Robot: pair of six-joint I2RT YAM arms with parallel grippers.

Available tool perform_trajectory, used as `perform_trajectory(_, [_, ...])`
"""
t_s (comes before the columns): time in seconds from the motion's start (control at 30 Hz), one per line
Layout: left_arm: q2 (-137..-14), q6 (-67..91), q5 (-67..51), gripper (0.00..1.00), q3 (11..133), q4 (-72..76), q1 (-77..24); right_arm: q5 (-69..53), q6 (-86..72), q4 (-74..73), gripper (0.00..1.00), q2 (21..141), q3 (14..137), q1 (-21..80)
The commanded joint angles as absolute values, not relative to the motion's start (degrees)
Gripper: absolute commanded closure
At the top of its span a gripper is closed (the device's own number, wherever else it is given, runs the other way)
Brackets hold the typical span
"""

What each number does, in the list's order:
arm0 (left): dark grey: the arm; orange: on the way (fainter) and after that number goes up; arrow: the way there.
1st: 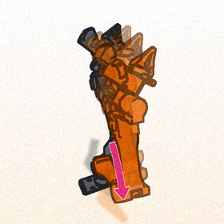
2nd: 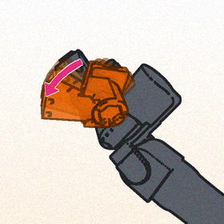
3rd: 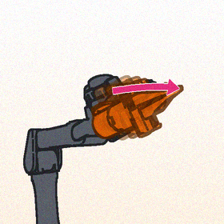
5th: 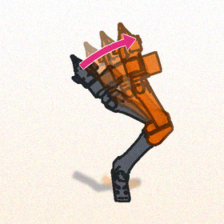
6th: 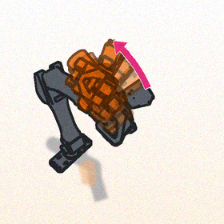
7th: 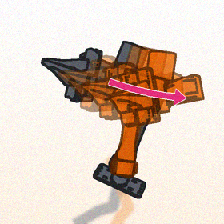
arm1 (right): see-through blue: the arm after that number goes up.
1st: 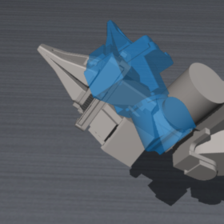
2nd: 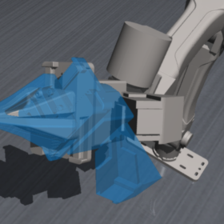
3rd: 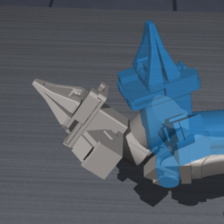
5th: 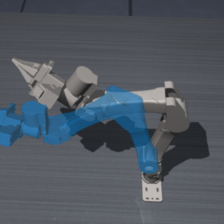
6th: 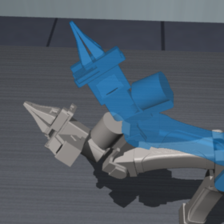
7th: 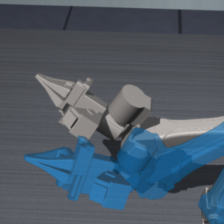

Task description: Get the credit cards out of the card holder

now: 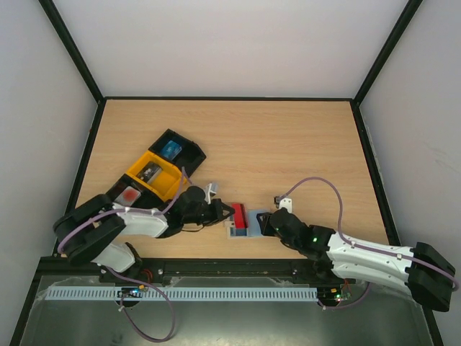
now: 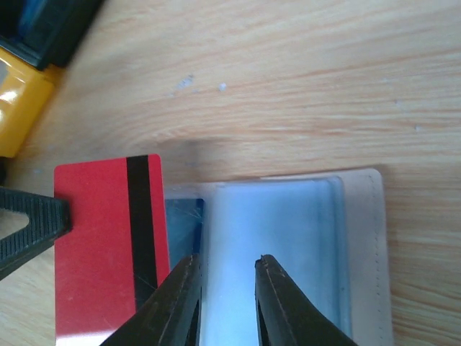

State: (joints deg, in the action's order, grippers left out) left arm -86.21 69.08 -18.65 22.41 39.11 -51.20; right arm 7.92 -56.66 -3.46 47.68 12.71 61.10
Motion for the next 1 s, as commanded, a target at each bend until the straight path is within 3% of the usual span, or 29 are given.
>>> perform_trajectory(0.0, [-79.72,65.00,-15.04,0.98,22.05,30.83,-49.92,8.66,-54.42,-2.67,0.78,44.42,14.67,60.91])
perform_trajectory(0.23, [-69.49,64.60,-18.34,0.97,21.20,25.74,-47.24,6.09,-40.53,3.67,0.72,43.69,15.48,60.93])
perform_trajectory(0.4, [-62.18,64.97,-21.06,0.97,19.99,21.04,-43.62,-2.91,-27.16,15.52,0.66,40.40,10.69,61.00])
perform_trajectory(0.5, [-57.71,66.95,-23.60,0.98,17.52,23.31,-41.54,-1.18,-23.07,20.07,0.65,39.24,9.66,61.09])
perform_trajectory(0.73, [-50.26,65.83,-28.51,0.97,16.70,21.01,-37.52,1.26,-37.95,28.37,0.64,39.70,11.21,61.06])
perform_trajectory(0.97, [-49.87,60.53,-36.25,0.98,16.97,20.95,-36.82,-1.70,-58.91,25.58,0.61,46.37,15.80,61.08])
